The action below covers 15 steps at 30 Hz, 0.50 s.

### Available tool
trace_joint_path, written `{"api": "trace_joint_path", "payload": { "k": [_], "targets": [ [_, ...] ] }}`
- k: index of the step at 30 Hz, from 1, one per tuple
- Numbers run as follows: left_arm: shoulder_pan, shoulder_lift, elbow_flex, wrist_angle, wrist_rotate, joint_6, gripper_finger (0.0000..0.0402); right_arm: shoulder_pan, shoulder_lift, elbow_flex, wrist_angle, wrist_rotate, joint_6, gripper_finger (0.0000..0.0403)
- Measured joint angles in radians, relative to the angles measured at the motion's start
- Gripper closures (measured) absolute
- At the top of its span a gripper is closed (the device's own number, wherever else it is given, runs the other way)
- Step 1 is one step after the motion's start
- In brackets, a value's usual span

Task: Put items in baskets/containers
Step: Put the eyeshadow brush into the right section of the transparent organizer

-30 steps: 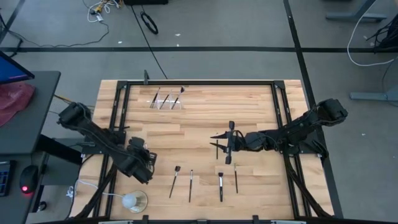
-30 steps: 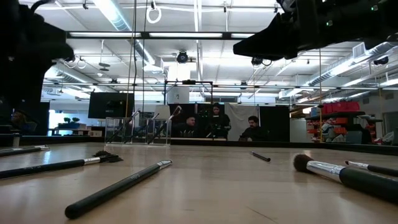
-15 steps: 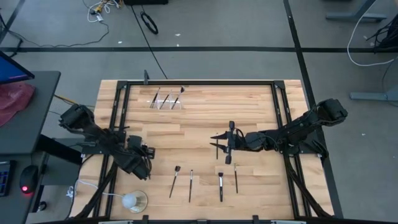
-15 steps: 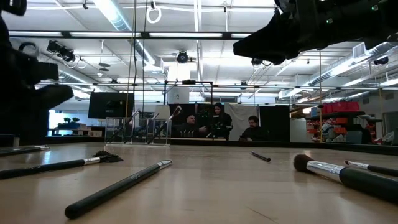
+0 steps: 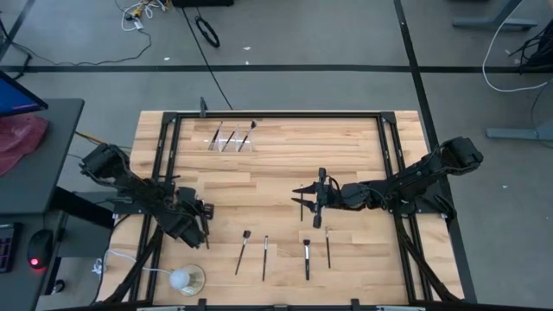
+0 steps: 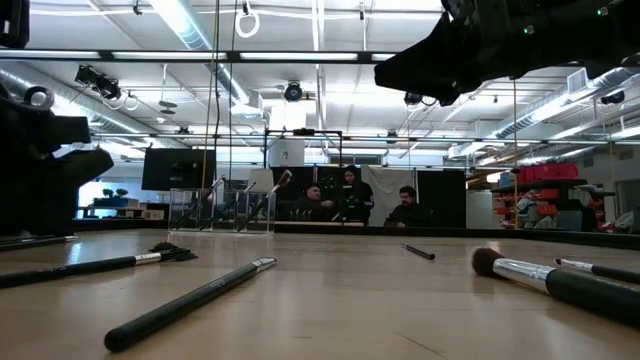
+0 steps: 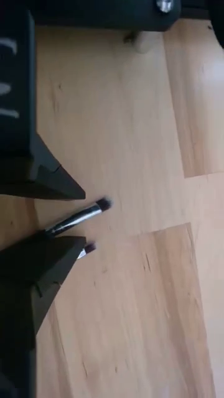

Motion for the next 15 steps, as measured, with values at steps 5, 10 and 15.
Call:
{"api": "trace_joint_path", "payload": {
  "k": [5,10,15],
  "targets": [
    [0.000,0.000,-0.019,0.006,-0.010,0.001,0.0317,0.000,0.000,0.000,0.001,0.000,0.000,0.0292],
    [-0.008,0.001,-0.029,0.007,-0.005,0.026,0.0328,0.000,0.000,0.000,0.000,0.000,0.000,0.0292],
    [-0.027,0.002,-0.032,0.007,-0.002,0.035,0.0342,0.000,0.000,0.000,-0.001,0.000,0.000,0.0292]
  ]
}}
